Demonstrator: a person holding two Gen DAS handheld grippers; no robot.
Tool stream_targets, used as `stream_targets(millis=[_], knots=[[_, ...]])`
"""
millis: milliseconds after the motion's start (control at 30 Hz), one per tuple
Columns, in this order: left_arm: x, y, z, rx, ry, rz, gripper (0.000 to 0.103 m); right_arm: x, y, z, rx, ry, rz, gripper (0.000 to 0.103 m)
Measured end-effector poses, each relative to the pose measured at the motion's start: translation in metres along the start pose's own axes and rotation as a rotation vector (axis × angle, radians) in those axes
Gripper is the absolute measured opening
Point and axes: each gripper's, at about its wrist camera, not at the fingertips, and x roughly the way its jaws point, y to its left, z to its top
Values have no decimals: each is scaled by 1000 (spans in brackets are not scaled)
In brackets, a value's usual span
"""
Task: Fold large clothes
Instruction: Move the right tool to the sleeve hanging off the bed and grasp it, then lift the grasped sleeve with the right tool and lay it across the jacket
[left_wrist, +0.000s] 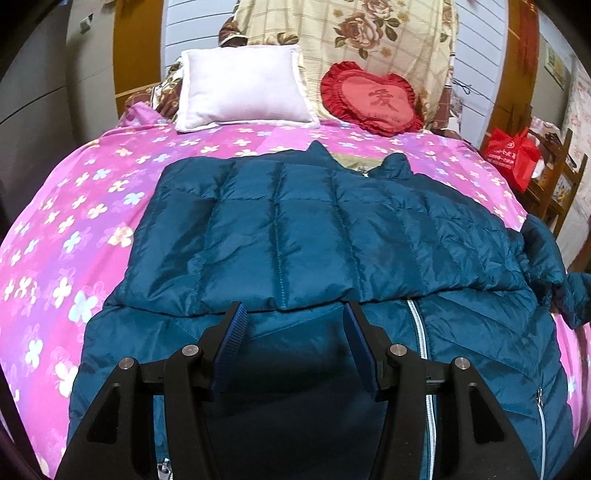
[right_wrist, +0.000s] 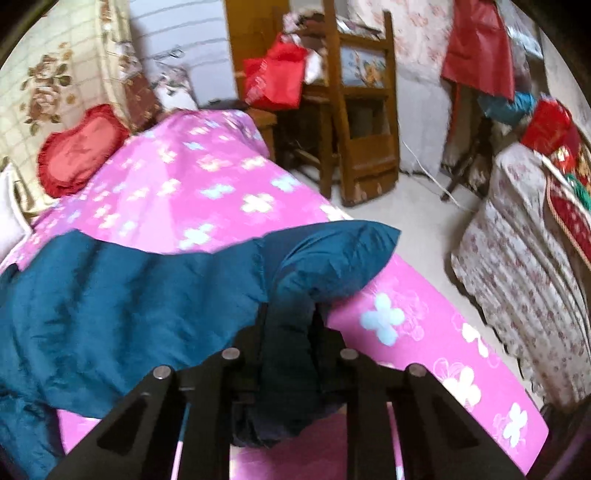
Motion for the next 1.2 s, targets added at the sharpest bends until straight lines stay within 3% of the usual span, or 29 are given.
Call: stream_targets(millis=[233, 900, 1200], knots=[[-6, 3, 2, -10, -9, 0, 36, -58, 60, 21, -115, -101, 110, 19], [-27, 35, 14, -103, -46, -1, 36, -172, 320, 32, -483, -217, 440, 18], [-28, 53, 19, -153, -53, 16, 36, -182, 398, 15, -522, -171, 589, 18]])
